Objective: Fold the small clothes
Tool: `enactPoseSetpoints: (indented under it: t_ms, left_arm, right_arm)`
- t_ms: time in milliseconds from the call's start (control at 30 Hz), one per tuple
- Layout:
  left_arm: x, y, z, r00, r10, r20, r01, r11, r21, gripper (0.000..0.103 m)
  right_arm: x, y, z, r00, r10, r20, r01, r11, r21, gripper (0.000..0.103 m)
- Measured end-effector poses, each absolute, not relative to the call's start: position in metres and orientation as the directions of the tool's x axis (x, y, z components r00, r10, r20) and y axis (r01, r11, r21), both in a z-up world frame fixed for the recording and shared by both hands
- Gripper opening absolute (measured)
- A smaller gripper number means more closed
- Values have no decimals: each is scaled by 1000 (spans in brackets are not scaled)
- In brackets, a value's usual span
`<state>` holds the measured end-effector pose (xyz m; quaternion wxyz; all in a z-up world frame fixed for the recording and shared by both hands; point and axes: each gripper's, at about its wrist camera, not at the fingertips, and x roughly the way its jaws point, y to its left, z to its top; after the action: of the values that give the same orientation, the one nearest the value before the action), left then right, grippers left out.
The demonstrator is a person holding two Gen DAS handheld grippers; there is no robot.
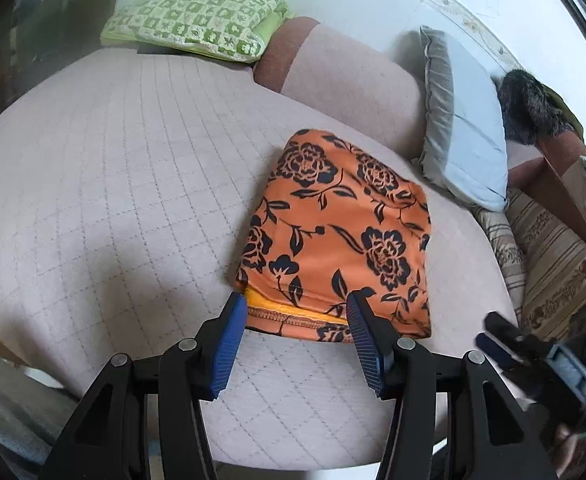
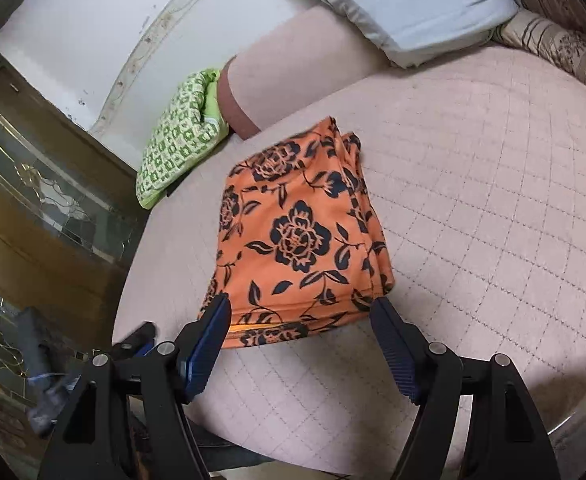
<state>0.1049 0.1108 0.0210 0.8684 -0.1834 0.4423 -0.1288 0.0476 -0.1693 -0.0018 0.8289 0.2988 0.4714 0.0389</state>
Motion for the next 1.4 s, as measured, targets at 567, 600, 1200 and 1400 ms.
enactPoseSetpoints:
  t_ms: [567, 600, 1200, 1400]
  left_arm:
    - [113, 88, 32, 554, -438, -708, 47, 866, -499, 53]
    - [117, 85, 25, 538, -439, -720, 43, 867, -496, 53]
    - [213, 124, -59, 413, -489, -768, -67, 825, -561, 53]
    - [229, 119, -83, 374, -520, -768, -93, 802, -589, 53]
  right_arm:
    - [63, -210, -35, 542, 488, -684, 270, 670, 691, 75]
    - [65, -211, -37, 544, 484, -685, 274, 669, 691, 75]
    - [97, -203, -84, 468, 372, -802, 341, 761, 552, 75]
    - [99, -208, -93, 482, 376, -791, 360, 738, 570, 75]
